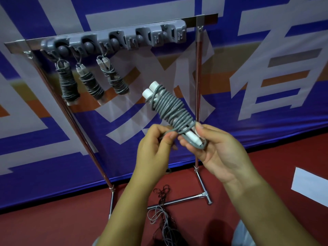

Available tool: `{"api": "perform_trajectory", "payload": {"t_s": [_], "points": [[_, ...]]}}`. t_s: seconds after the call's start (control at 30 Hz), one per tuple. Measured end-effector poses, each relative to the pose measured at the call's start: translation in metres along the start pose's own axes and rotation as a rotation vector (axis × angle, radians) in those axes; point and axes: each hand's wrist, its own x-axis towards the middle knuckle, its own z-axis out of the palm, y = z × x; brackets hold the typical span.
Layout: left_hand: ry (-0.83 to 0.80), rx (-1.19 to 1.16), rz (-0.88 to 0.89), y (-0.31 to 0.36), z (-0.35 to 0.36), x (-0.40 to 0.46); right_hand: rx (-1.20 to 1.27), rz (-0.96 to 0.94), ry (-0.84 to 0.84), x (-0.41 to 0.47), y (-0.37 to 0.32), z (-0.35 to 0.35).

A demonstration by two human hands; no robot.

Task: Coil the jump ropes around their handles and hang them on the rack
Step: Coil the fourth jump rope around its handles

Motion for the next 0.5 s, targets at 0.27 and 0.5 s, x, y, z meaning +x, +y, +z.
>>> {"api": "perform_trajectory", "payload": {"t_s": [0.27, 0.5], "points": [[-0.026, -0.361, -0.068, 0.017, -0.001, -0.003, 0.157, 0.325, -0.054, 0.009, 0.001, -0.007], [-0.088, -0.492, -0.147, 0.009, -0.011, -0.004, 0.191, 0.427, -0.173, 0.009, 0.01, -0.014]]}}
